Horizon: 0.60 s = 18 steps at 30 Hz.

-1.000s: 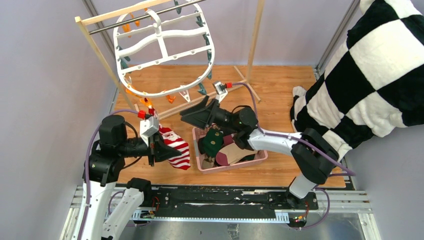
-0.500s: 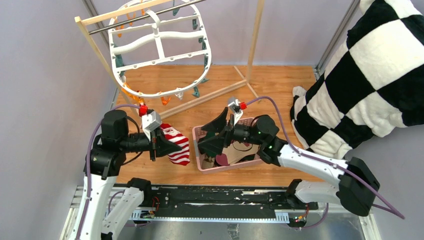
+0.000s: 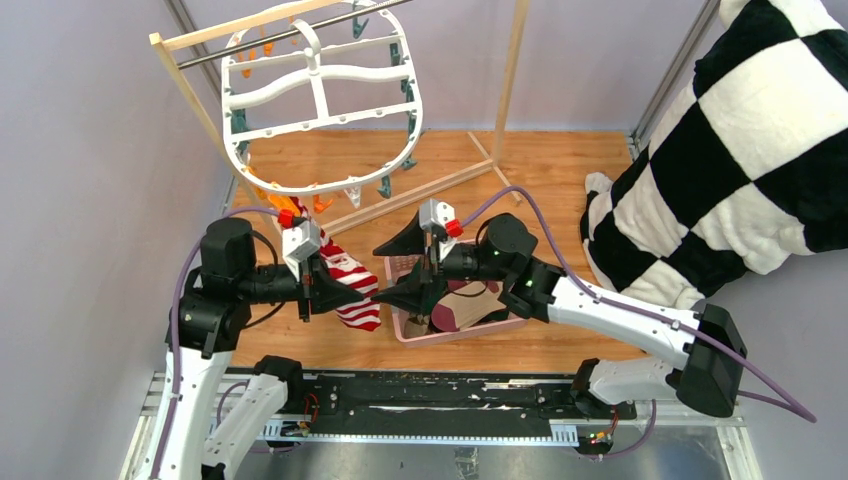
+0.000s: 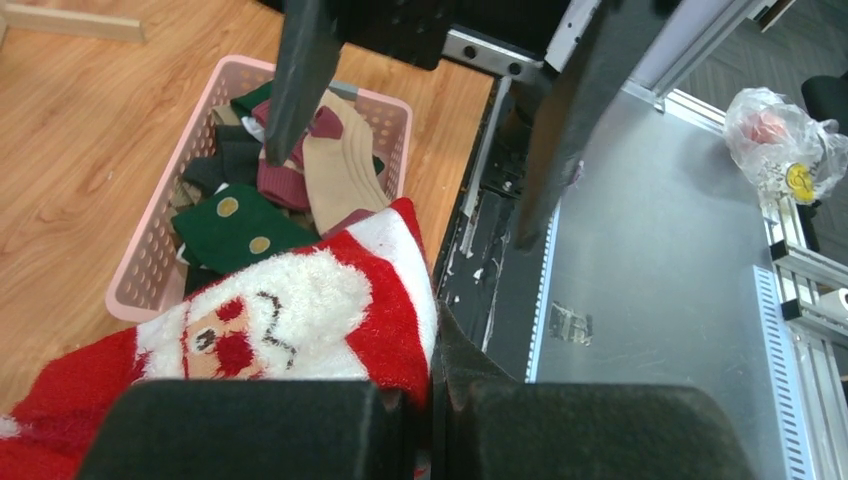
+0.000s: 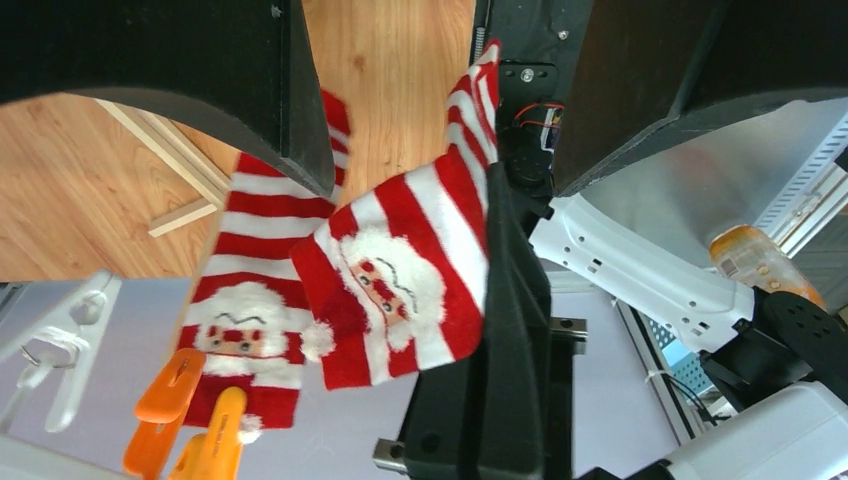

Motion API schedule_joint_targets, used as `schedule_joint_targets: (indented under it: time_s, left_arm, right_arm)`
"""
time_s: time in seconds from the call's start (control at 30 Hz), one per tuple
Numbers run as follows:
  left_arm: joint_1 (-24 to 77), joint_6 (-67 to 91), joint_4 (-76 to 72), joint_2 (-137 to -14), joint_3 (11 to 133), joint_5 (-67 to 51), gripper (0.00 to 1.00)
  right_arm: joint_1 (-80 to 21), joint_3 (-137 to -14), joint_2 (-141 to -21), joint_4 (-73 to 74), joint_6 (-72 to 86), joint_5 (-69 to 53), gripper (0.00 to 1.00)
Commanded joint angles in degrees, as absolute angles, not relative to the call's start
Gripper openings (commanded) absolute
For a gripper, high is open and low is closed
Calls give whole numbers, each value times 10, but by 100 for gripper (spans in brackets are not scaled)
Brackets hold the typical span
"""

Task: Remove the socks clipped to the hanger
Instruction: Place the sock in the bin.

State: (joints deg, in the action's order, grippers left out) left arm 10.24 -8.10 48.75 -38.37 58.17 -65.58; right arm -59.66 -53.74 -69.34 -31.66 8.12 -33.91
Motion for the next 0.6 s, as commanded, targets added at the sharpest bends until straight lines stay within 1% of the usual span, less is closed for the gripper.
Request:
schedule_joint_targets:
  time_s: [0.0, 0.1, 0.13, 0.23, 0.27, 0.3, 0.37, 0.43, 0.47, 0.5, 0.57]
  left_arm:
    - [100, -108, 509, -367, 587, -691, 1]
    - [100, -106, 509, -370, 591, -700, 1]
    - [100, -106, 508, -371, 593, -702, 1]
    - [100, -106, 508, -372, 598, -704, 3]
    - [100, -106, 508, -372, 598, -703, 7]
    - [100, -107, 508, -371, 600, -700, 14]
    - [100, -106, 508, -371, 602, -683, 43]
    - [100, -106, 509, -369, 607, -653, 79]
    - [100, -107, 509, -366, 609, -634, 92]
    - [100, -109, 509, -363, 611, -614, 99]
    - [100, -129, 522, -361, 621, -573, 100]
  right_arm:
    - [-606, -582, -721, -302, 71, -385, 80]
    - [-607, -593, -735, -307, 87, -404, 66]
    - [-609, -595, -739, -308, 92, -408, 59]
    - [-608, -598, -743, -305, 101, -414, 33]
    - [-608, -599, -741, -304, 103, -414, 23]
    - [-607, -599, -739, -300, 104, -411, 13]
    - [-606, -600, -732, -280, 104, -399, 1]
    - [-594, -597, -719, -247, 111, -363, 0]
    - [-583, -590, -707, -240, 121, -354, 0]
    - [-569, -580, -699, -236, 134, -352, 0]
    - [-543, -561, -675, -204, 144, -332, 0]
